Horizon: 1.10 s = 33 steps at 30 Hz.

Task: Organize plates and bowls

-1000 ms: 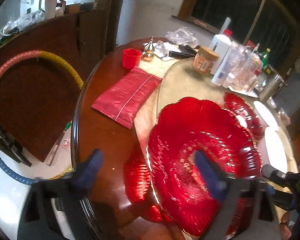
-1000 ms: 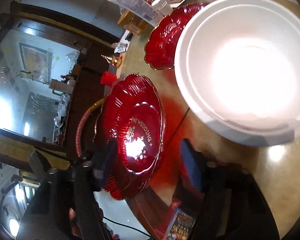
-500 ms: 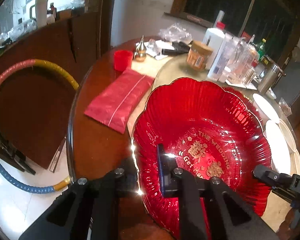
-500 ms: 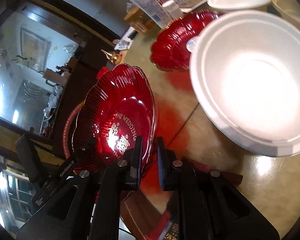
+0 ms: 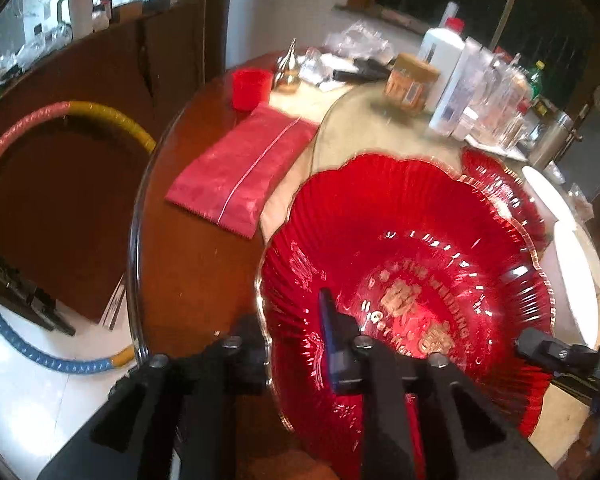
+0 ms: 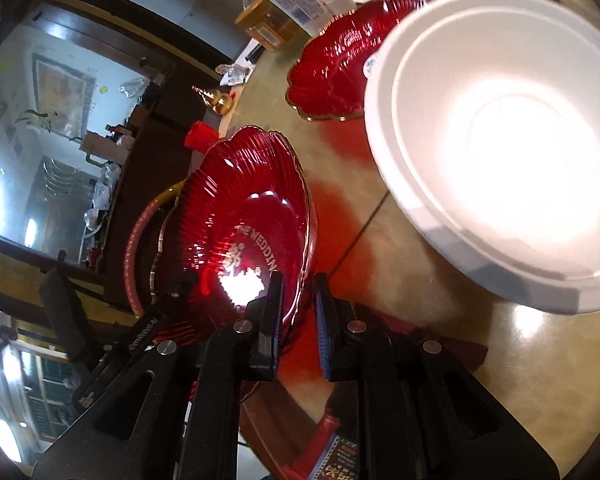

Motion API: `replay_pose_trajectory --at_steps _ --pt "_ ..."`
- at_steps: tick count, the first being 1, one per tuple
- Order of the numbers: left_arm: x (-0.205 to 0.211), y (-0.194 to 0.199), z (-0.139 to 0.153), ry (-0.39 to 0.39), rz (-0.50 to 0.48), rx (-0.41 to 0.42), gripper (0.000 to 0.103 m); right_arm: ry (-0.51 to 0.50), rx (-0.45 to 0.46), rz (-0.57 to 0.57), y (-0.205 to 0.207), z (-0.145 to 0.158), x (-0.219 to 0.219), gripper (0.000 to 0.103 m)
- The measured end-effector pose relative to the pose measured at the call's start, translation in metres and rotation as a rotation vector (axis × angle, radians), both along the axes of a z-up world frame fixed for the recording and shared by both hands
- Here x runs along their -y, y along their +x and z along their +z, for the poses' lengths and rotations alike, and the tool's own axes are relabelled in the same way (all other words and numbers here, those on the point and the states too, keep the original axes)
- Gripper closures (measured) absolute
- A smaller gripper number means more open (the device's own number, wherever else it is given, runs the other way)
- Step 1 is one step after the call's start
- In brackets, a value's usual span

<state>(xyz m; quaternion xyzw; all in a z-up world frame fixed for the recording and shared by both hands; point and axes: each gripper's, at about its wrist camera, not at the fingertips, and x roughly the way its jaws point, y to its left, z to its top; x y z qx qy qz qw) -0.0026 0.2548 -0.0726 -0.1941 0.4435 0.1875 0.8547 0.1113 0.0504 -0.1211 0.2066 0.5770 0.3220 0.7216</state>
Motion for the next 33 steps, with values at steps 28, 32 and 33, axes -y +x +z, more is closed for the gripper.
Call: replay_pose_trajectory --at_steps 28,32,33 --pt "0.002 0.117 0.094 0.047 -0.238 0.046 0.018 0.179 -0.082 -0.312 0.016 0.009 0.085 0.057" --pt "0.019 0.181 0.064 -0.048 -0.292 -0.096 0.018 0.227 -0.161 -0.204 0.003 0.006 0.073 0.055" --pt "0.024 0.192 0.057 -0.039 -0.294 -0.117 0.018 0.227 -0.161 -0.204 0.000 0.007 0.074 0.055"
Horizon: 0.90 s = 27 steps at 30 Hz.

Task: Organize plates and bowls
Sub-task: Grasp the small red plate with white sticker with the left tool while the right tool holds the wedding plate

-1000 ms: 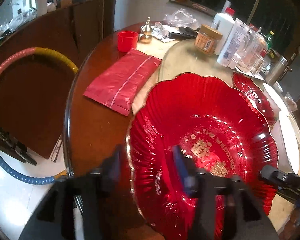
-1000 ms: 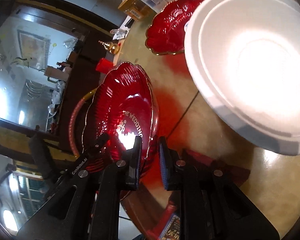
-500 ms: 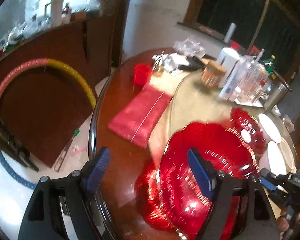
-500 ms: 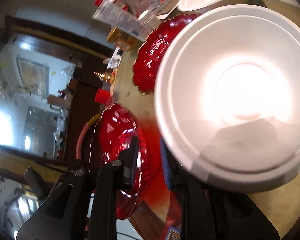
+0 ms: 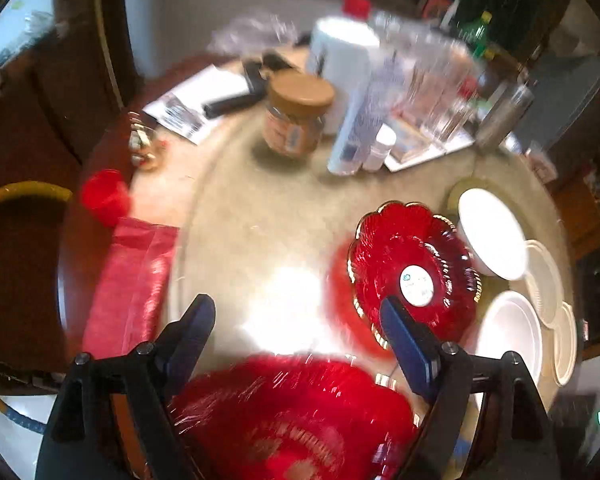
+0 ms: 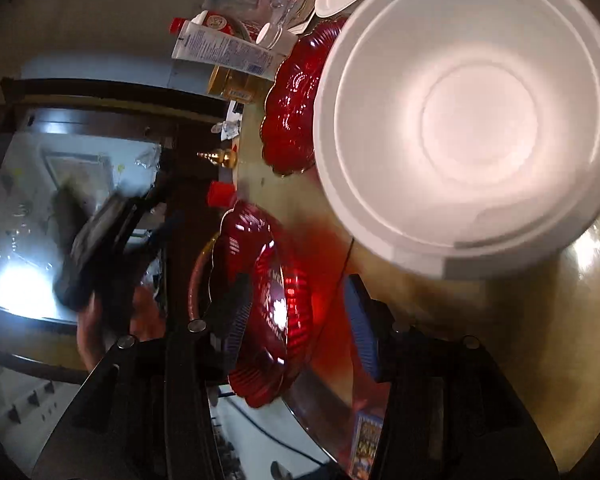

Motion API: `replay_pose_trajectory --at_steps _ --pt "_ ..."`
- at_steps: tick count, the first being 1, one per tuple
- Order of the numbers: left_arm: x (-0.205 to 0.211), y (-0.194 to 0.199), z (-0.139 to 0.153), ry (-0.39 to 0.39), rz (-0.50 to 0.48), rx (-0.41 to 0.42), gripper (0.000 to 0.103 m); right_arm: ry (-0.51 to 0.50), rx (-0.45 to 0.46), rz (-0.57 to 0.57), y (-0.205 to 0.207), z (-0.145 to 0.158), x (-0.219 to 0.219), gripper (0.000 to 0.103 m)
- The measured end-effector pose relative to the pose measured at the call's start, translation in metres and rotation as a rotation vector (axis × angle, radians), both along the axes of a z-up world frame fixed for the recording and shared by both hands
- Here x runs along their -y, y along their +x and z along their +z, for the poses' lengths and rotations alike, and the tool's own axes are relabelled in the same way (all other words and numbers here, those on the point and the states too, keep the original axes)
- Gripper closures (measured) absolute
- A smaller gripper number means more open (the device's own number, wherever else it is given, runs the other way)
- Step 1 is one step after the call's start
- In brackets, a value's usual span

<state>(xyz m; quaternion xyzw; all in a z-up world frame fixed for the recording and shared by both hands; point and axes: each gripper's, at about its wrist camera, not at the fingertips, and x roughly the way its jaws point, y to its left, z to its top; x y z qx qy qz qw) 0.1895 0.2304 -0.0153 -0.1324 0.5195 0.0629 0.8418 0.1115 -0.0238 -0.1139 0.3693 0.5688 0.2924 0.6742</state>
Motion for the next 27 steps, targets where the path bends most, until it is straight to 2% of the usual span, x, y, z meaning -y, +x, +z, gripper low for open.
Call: replay_pose_trajectory --at_steps 3,7,10,12,16,20,25,27 --pt "0.012 0.026 -0.013 0.033 -0.006 -0.043 0.018 0.031 0.012 -0.002 0.007 0.016 0.006 0.055" --pt "0.021 0.045 -0.017 0.022 -0.010 -0.063 0.018 0.035 0.111 0.007 0.049 0.057 0.012 0.055" --pt "0.025 0.057 -0.020 0.029 -0.028 -0.087 0.018 -0.057 0.141 0.079 0.095 0.070 0.004 0.055" --pt "0.028 0.062 -0.023 0.039 -0.034 -0.097 0.018 -0.158 0.133 0.106 0.119 0.067 0.004 0.055" --pt "0.031 0.074 -0.034 0.043 -0.044 -0.136 0.018 -0.298 0.074 0.217 0.149 0.047 -0.002 0.055" --pt "0.032 0.083 -0.048 0.038 -0.049 -0.172 0.018 -0.371 0.054 0.284 0.173 0.037 -0.012 0.055" --pt "0.031 0.085 -0.059 0.028 -0.051 -0.204 0.018 -0.540 0.062 0.301 0.184 0.036 -0.013 0.055" --pt "0.033 0.086 -0.064 0.025 -0.060 -0.223 0.018 -0.577 0.049 0.305 0.190 0.031 -0.014 0.055"
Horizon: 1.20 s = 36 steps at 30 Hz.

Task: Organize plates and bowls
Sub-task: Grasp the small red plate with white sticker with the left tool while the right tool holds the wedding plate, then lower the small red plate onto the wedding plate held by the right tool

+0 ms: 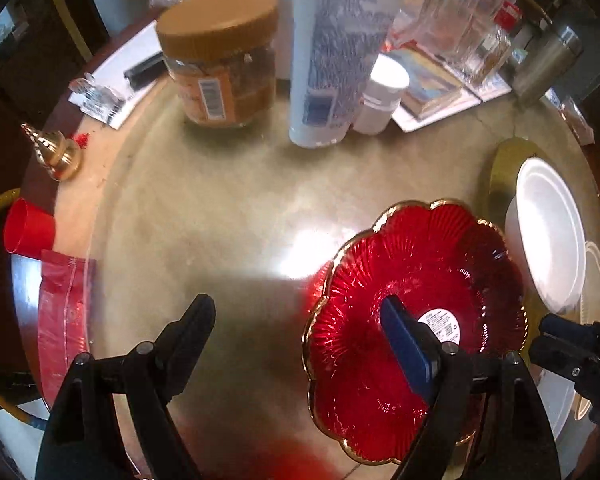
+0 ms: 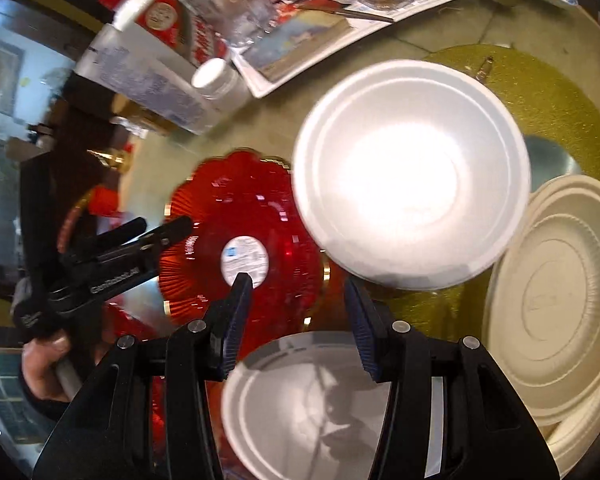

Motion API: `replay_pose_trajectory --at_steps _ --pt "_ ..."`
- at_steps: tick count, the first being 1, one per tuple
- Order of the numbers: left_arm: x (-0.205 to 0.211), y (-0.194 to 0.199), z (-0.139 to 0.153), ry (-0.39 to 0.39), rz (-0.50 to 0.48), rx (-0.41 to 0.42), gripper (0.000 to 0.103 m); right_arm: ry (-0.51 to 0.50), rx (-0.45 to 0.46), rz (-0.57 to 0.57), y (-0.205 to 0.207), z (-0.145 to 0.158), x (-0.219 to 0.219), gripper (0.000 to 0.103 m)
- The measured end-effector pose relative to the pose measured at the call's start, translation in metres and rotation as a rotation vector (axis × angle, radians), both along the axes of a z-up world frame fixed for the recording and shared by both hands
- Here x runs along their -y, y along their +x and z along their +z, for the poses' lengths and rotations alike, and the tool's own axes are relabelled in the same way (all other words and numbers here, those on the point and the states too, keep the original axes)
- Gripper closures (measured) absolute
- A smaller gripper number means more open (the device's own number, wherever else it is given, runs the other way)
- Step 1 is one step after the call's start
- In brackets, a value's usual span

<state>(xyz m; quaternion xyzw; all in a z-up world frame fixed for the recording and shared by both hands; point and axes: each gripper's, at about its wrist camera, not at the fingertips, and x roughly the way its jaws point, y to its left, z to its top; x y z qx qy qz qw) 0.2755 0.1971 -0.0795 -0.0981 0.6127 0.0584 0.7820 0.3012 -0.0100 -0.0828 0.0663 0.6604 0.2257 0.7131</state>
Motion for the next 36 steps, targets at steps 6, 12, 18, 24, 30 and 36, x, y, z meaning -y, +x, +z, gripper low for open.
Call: replay_pose_trajectory --at_steps 6,12,18,24,30,36 --pt "0.006 0.002 -0.009 0.012 -0.022 -0.009 0.020 -0.013 -0.041 0.002 0.010 -0.015 -0.003 0.055" --pt "0.024 0.002 -0.001 0.031 -0.074 0.015 0.071 -0.034 -0.047 0.020 0.010 -0.026 -0.002 0.093" --pt "0.028 0.002 -0.001 0.056 -0.072 0.036 0.075 -0.019 0.004 -0.008 0.008 -0.016 0.007 0.095" --pt "0.020 -0.002 0.006 0.040 -0.074 0.048 0.080 -0.009 0.030 -0.022 0.004 -0.008 0.009 0.095" --pt "0.015 -0.010 0.017 0.033 -0.061 0.084 0.081 0.019 0.052 -0.027 -0.001 -0.001 0.002 0.095" --pt "0.004 -0.029 0.042 0.035 -0.045 0.149 0.083 0.060 0.104 -0.037 -0.009 0.019 0.006 0.095"
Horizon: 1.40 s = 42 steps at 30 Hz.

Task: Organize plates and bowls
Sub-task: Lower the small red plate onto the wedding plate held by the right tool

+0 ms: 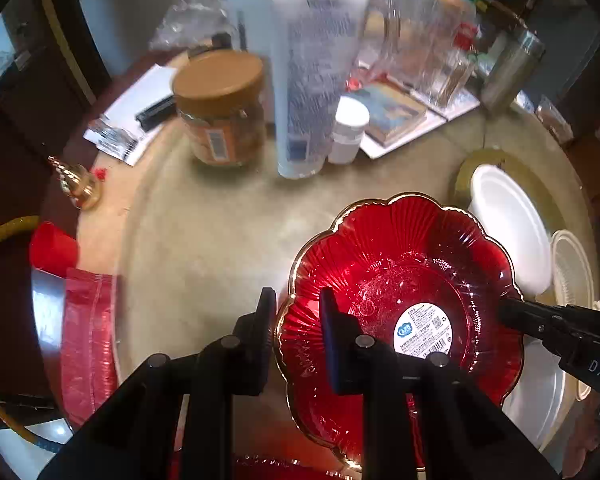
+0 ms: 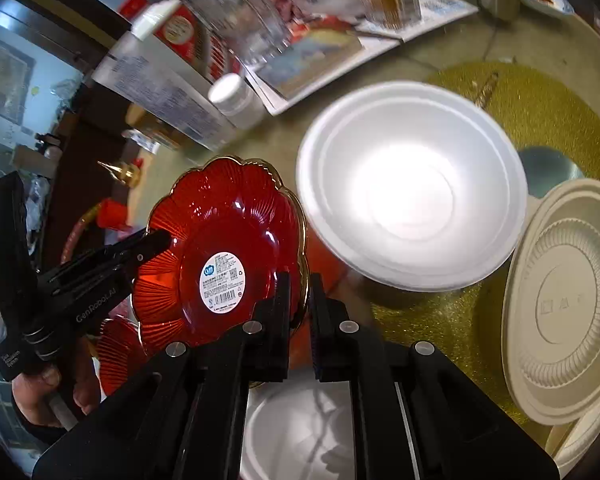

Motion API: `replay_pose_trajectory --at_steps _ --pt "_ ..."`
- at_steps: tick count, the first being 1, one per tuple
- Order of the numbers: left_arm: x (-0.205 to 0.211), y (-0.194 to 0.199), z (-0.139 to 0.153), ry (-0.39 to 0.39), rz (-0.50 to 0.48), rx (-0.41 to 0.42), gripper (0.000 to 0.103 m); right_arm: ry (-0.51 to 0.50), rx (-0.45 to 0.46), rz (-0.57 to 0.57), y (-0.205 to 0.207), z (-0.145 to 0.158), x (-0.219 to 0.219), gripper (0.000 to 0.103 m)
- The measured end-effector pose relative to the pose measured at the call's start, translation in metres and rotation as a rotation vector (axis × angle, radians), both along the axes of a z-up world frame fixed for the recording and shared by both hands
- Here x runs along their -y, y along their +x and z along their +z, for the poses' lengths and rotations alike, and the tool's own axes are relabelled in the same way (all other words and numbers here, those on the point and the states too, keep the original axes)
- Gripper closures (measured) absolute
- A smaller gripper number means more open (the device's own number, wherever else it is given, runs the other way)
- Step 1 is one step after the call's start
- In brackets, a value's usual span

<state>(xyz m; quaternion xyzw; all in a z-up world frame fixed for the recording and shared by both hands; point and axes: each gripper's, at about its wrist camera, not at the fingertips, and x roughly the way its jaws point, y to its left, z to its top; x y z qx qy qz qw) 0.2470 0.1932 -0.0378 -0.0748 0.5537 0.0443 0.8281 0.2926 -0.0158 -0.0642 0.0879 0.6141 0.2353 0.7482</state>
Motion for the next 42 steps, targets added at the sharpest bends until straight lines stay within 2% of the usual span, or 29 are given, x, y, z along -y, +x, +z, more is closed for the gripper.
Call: replay_pose_trajectory --at_steps 9,16,21,28,34,42 --pt "-0.011 -0.027 0.034 -0.008 0.027 0.094 0.083 0.047 0.108 0.003 -0.026 0.037 -0.012 0.095" --pt "-0.023 -0.074 0.053 0.005 0.053 0.163 0.084 0.083 0.162 0.046 -0.065 0.059 -0.028 0.095" --pt "-0.032 -0.112 0.055 0.010 0.081 0.194 0.084 0.099 0.195 0.082 -0.098 0.067 -0.042 0.095" --pt "-0.045 -0.160 0.051 0.031 0.120 0.219 0.084 0.095 0.211 0.132 -0.138 0.063 -0.063 0.095" --pt "-0.055 -0.196 0.039 0.017 0.150 0.224 0.084 0.089 0.214 0.167 -0.164 0.053 -0.078 0.095" --pt "-0.065 -0.221 0.022 0.004 0.188 0.218 0.084 0.066 0.207 0.194 -0.188 0.037 -0.093 0.095"
